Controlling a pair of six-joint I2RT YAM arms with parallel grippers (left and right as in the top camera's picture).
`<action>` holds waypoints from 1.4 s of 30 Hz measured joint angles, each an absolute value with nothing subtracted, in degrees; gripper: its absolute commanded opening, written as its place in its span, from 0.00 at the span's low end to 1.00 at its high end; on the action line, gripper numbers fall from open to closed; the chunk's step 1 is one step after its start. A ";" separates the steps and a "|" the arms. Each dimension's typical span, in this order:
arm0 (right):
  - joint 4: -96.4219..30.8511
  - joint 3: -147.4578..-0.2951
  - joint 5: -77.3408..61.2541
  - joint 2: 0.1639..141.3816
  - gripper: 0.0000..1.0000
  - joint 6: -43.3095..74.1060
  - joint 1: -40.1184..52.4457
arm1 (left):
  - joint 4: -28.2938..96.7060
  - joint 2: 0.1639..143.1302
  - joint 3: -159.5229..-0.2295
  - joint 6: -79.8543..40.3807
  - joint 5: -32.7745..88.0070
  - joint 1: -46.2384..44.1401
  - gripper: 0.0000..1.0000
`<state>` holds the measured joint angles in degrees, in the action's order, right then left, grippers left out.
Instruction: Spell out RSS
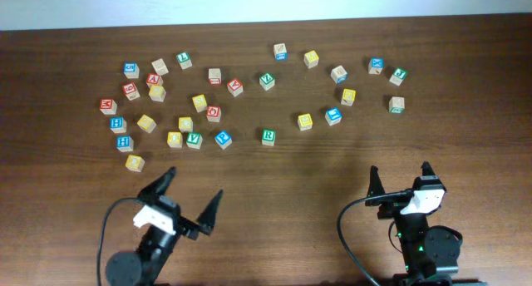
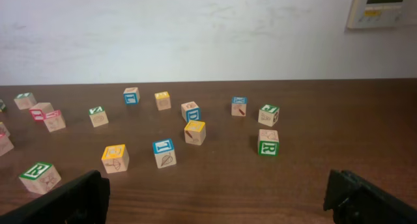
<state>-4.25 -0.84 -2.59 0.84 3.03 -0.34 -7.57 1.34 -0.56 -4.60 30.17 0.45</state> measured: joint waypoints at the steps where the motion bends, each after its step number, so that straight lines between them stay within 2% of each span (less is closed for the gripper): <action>1: -4.25 -0.82 -2.57 0.84 0.98 3.03 -0.34 | -15.75 1.32 -0.60 -6.37 33.36 0.45 0.99; 2: -4.27 -0.82 -2.46 0.86 0.98 3.05 -0.36 | -24.56 1.23 -0.89 -8.91 35.40 0.45 0.99; 4: -4.27 -0.82 -2.42 0.86 0.98 3.05 -0.36 | -27.64 1.32 -2.48 -11.20 36.73 0.45 0.99; 7: -4.27 -0.80 -2.42 0.91 0.98 3.05 -0.36 | -13.78 7.18 -15.59 -12.64 36.36 0.47 0.99; 8: -4.25 -0.78 -2.39 0.82 0.98 3.07 -0.36 | -4.49 13.80 -24.47 -12.43 36.05 0.45 0.99; 9: -4.21 -0.75 -2.39 0.75 0.98 3.03 -0.36 | -0.73 19.53 -30.85 -12.10 36.07 0.45 0.99; 11: -4.19 -0.73 -2.39 0.75 0.98 3.03 -0.36 | 0.62 31.99 -41.12 -11.79 40.38 0.47 0.99; 13: -4.21 -0.73 -2.37 0.80 0.98 3.05 -0.36 | 2.87 38.20 -45.06 -11.77 43.88 0.45 0.99; 15: -4.21 -0.73 -2.39 0.73 0.98 3.01 -0.36 | 22.02 48.93 -56.58 -11.57 44.07 0.34 0.99; 16: -4.21 -0.73 -2.39 0.71 0.98 3.03 -0.36 | 38.35 55.94 -65.45 -9.80 40.42 -1.17 0.99; 18: -4.21 -0.73 -2.35 0.78 0.99 3.05 -0.36 | 51.57 66.08 -76.75 -7.01 37.17 -5.30 0.99; 20: -4.23 -0.73 -2.39 0.80 0.98 3.03 -0.36 | 52.56 72.99 -79.85 -5.67 36.62 -9.56 0.99; 22: -4.21 -0.73 -2.42 0.80 0.98 3.01 -0.36 | 54.70 77.95 -80.42 -8.82 26.28 -14.70 0.99; 24: -4.21 -0.73 -2.42 0.80 0.98 3.05 -0.36 | 60.66 84.40 -82.43 -14.28 8.88 -23.29 0.99; 25: -4.21 -0.73 -2.39 0.80 0.98 3.01 -0.36 | 62.19 87.09 -83.72 -15.29 5.10 -25.12 0.99; 28: -4.21 -0.73 -2.39 0.80 0.98 3.03 -0.36 | 63.48 96.40 -88.88 -17.30 -1.61 -26.41 0.99; 33: -4.21 -0.73 -2.39 0.80 0.98 3.03 -0.36 | 58.28 106.50 -89.14 -17.87 5.32 -26.68 0.99; 34: -4.21 -0.73 -2.39 0.78 0.98 3.05 -0.36 | 56.90 108.47 -89.14 -17.91 5.45 -26.68 0.95; 38: -4.21 -0.73 -2.39 0.80 0.98 3.05 -0.36 | 49.91 116.09 -89.17 -19.44 3.55 -28.21 0.93; 42: -4.21 -0.73 -2.37 0.80 0.98 3.03 -0.36 | 46.46 120.86 -89.17 -22.83 -6.20 -33.82 0.84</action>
<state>-4.21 -0.73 -2.37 0.80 3.03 -0.36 46.46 120.86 -89.17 -22.83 -6.20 -33.82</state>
